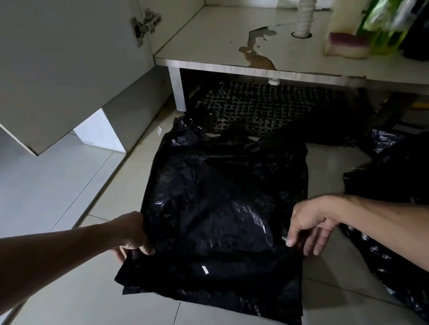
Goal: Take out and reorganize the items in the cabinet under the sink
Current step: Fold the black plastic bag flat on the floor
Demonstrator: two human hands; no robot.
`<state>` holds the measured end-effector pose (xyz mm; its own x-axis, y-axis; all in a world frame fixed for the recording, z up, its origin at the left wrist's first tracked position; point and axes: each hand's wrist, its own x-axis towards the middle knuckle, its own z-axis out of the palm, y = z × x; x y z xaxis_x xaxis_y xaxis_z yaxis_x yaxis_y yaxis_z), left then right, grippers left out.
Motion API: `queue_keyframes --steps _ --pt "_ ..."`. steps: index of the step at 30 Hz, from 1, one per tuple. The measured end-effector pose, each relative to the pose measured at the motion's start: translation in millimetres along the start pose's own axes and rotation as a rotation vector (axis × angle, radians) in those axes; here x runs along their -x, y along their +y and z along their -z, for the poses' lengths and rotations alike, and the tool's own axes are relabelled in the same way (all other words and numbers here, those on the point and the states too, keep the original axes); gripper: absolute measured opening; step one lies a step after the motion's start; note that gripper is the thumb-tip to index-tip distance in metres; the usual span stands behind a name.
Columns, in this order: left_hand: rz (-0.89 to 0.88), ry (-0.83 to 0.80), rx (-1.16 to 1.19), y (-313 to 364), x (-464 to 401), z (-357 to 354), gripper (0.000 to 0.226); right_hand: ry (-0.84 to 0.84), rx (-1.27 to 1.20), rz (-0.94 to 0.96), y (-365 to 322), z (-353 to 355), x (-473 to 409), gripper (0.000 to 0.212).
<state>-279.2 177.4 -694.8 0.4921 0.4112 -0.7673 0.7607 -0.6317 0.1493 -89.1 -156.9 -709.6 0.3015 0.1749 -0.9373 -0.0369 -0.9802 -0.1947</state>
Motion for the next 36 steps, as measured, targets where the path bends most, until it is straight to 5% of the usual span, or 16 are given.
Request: queue_keyframes --steps 3,6,9,12,20,27,29,34,36 --pt "-0.013 0.1 -0.118 4.3 -1.2 -2.8 0.049 -0.007 0.037 -0.025 1.6 5.8 2.0 0.024" --pt "-0.145 0.365 -0.43 16.0 -0.1 -14.1 0.114 -0.084 -0.05 -0.001 -0.1 14.3 6.3 0.04" --pt "-0.293 0.284 -0.484 35.2 1.0 -33.0 0.15 0.005 -0.27 0.047 -4.5 24.8 3.4 0.077" --pt "-0.243 0.082 -0.539 52.6 -2.7 -47.7 0.152 0.097 -0.483 0.075 -10.5 33.1 -1.8 0.09" --pt "-0.198 -0.012 -0.546 65.2 -5.3 -50.5 0.148 0.378 -0.613 0.106 -22.7 42.1 -10.5 0.012" --pt "-0.22 -0.013 -0.518 61.1 -11.8 -50.5 0.148 0.402 -0.942 0.263 -45.6 57.5 -24.5 0.034" --pt "-0.216 -0.015 -0.538 62.7 -12.1 -50.8 0.148 0.573 -0.972 0.325 -49.6 65.1 -28.5 0.032" --pt "-0.215 -0.027 -0.563 66.9 -8.9 -48.8 0.148 1.219 -0.444 0.168 -57.6 82.2 -27.8 0.047" --pt "-0.212 -0.036 -0.579 67.5 -7.1 -48.1 0.146 1.449 -0.07 0.483 -60.2 73.1 -27.9 0.052"
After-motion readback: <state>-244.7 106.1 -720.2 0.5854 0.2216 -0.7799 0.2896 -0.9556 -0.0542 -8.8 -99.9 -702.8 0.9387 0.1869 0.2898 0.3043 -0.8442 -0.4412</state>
